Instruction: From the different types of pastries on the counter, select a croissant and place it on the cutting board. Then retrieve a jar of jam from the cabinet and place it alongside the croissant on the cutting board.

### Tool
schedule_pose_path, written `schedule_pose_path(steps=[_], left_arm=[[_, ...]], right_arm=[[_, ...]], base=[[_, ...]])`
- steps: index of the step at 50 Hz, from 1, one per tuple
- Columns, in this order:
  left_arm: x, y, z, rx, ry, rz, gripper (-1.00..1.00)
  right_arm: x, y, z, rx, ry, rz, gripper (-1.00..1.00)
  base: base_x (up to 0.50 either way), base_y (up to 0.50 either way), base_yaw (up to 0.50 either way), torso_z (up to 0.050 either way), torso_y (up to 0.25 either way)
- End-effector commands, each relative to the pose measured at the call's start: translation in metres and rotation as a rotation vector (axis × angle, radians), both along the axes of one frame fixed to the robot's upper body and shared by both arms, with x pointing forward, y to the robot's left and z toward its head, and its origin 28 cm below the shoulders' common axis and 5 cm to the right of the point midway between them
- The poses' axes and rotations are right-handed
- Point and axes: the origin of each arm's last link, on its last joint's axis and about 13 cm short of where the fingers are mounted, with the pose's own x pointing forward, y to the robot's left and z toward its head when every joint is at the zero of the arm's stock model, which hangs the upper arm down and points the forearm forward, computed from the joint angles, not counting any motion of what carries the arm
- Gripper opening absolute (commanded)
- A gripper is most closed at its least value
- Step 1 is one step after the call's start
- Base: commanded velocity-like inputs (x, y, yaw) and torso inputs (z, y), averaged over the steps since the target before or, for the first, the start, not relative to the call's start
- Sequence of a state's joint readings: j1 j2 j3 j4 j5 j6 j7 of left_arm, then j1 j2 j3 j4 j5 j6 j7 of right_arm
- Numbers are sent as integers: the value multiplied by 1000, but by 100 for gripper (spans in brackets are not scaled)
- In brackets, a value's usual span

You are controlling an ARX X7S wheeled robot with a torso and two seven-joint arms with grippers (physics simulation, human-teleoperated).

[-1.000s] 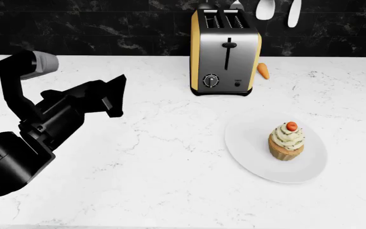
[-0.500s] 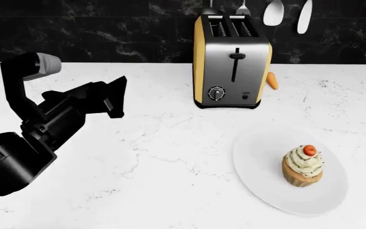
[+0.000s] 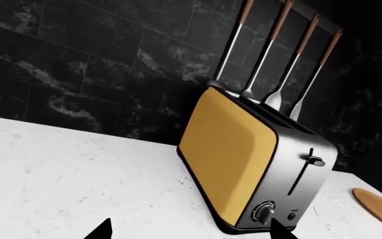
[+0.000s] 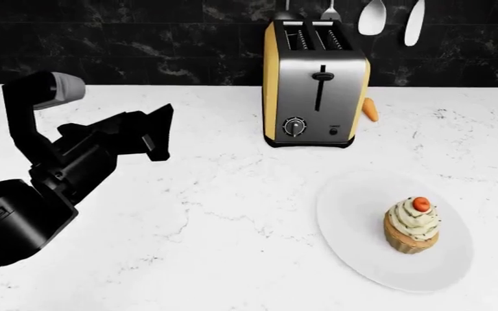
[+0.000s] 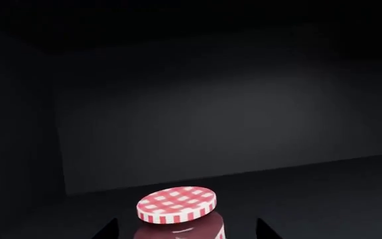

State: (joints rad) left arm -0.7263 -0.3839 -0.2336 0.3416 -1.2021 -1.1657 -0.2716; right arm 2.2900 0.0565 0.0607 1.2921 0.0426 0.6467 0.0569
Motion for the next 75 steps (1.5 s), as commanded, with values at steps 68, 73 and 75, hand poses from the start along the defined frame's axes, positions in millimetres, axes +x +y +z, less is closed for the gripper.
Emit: schedule_pose_path(steps=[68,73,75], left_arm=[[5,-1,-5,10,12,11,100],[5,0,-6,12,13,13,100],[5,0,-6,12,14,14,100]], right_arm=[[36,-29,-80,-111,418,-17,-100],[36,-32,-81,-107,423,-21,-100],[35,-34,-80,-104,422,-20,-100]], base=[[57,2,0,-9,0],[0,0,0,-2,0],[-7,0,-3,-6,0]])
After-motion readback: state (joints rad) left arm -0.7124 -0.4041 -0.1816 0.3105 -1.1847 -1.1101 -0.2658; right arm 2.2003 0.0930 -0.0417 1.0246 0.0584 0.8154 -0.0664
